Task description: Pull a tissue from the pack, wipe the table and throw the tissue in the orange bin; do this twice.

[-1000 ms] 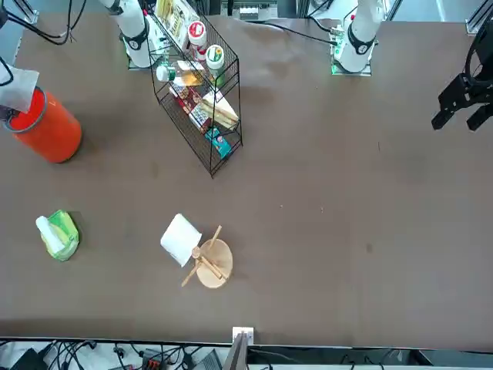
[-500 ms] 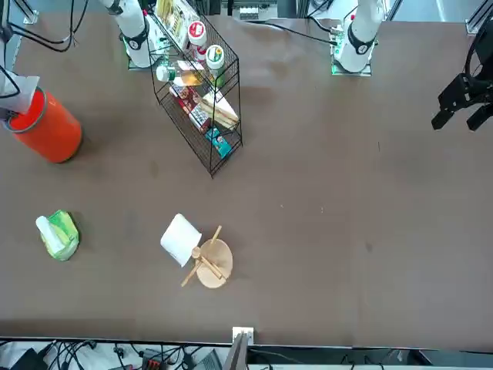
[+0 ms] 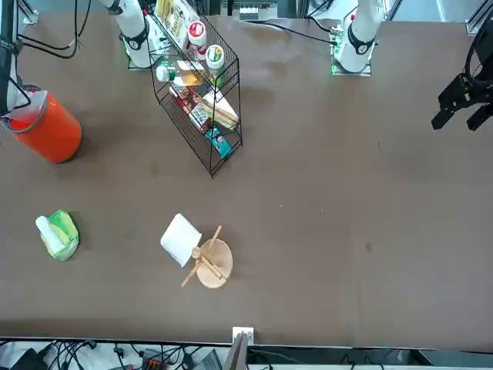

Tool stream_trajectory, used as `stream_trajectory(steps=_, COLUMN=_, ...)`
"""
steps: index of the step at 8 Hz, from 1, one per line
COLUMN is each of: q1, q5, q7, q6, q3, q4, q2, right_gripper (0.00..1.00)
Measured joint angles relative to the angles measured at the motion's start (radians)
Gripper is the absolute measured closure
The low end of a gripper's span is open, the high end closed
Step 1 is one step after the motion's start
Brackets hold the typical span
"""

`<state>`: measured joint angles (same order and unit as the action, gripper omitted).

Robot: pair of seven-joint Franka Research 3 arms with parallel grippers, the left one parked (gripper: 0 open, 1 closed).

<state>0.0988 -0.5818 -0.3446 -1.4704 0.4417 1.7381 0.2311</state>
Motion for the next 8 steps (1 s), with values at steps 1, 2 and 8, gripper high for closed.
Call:
stream_trajectory(steps=1, q1=-0.001, q5=0.0, q7=0.0, q6=-0.016, q3=0.0, q4=0.017, q2=0.001, right_gripper=0.93)
stream_trajectory(steps=2, q1=-0.001, q5=0.0, q7=0.0, q6=-0.021, q3=0.0, q4=0.026, q2=0.001, right_gripper=0.82)
stream_trajectory(steps=8, q1=-0.003, q5=0.047, q7=-0.022, q6=-0.031, q3=0.0, q4=0.023, q2=-0.021, right_gripper=0.0)
